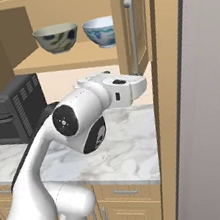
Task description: Open the cabinet. Pick the bowls from the counter and place them in the cabinet. Then close the cabinet.
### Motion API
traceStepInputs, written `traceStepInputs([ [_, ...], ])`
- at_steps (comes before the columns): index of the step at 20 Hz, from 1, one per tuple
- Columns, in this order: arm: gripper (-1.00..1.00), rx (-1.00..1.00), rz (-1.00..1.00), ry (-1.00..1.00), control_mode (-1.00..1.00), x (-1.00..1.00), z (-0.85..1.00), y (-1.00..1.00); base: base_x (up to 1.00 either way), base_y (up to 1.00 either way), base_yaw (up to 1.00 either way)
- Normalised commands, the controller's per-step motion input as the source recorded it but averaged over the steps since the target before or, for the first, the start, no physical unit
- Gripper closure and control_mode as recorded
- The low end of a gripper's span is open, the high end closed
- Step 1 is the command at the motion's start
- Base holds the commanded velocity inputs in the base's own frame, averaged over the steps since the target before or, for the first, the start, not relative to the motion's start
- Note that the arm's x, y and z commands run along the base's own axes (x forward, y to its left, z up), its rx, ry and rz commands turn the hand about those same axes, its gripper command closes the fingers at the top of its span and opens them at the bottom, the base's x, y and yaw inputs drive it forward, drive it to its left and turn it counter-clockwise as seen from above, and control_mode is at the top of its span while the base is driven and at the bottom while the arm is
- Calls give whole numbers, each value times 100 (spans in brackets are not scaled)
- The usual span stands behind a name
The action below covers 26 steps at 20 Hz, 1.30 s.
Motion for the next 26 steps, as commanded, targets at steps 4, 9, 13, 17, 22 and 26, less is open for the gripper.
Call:
traceStepInputs([
  [4, -100, 8, 13, 31, -100, 100, 0, -27, 0, 0, 0],
  [9, -100, 17, 41, 20, -100, 100, -14, 6, 0, 0, 0],
  [13, -100, 25, 51, 0, -100, 98, -40, 68, 0, 0, 0],
  [17, -100, 21, 37, -11, -100, 100, -68, 98, 0, 0, 0],
  [22, -100, 22, 24, -23, -100, 100, -78, 100, 0, 0, 0],
  [26, -100, 20, 9, -32, -100, 100, -81, 100, 0, 0, 0],
])
